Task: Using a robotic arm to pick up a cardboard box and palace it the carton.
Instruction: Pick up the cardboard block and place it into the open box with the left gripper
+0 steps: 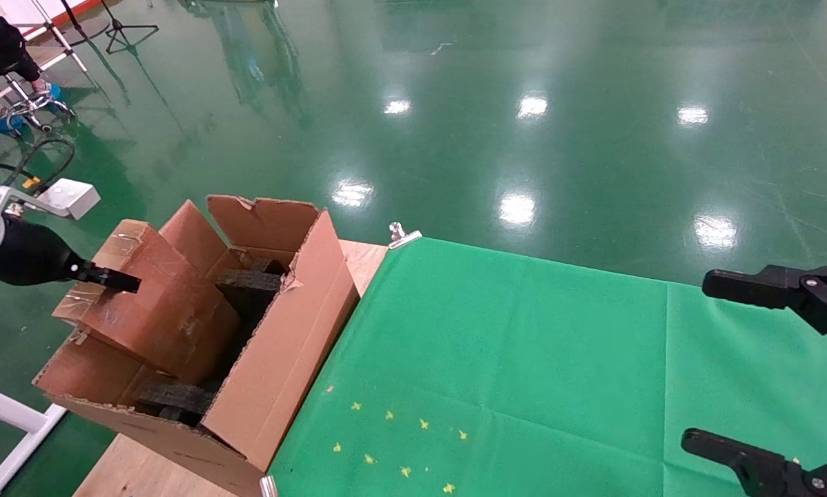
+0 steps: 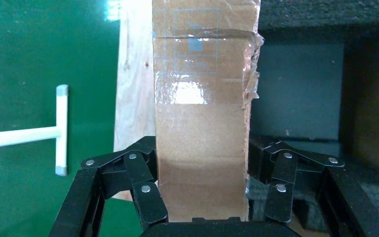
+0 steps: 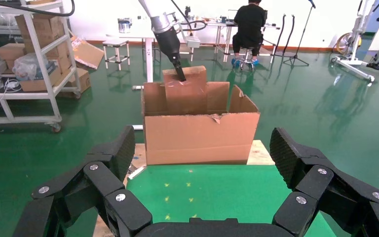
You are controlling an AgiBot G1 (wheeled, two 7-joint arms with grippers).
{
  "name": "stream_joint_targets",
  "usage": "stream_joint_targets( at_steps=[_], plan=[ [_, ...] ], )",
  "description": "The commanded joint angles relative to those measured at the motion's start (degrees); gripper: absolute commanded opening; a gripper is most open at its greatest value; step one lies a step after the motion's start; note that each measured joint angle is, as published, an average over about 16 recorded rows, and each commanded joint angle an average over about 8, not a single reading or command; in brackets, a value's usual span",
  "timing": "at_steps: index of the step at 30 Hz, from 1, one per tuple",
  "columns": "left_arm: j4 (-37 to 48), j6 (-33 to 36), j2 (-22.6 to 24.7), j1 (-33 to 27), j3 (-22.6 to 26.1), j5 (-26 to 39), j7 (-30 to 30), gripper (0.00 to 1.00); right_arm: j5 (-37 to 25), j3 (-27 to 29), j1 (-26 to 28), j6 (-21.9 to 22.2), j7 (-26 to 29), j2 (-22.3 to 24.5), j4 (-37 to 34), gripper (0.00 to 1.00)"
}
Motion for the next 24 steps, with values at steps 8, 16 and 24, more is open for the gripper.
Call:
stream_joint_targets(
  at_steps=[8,16,24],
  plan=[
    [2.1,-4.9,2.0,3.7,-0.7,-1.0,0.3,0.0,0.0,0.0,0.0,0.0,0.0,0.0,0.0,1.0],
    [3.0,-4.9,3.1,5.3,-0.5,-0.8,0.3,0.0,0.0,0.0,0.0,0.0,0.0,0.0,0.0,1.0],
    [3.7,-4.7,3.9,7.3,-0.3,-0.6,-0.2,0.0,0.0,0.0,0.0,0.0,0.0,0.0,0.0,1.0]
  ],
)
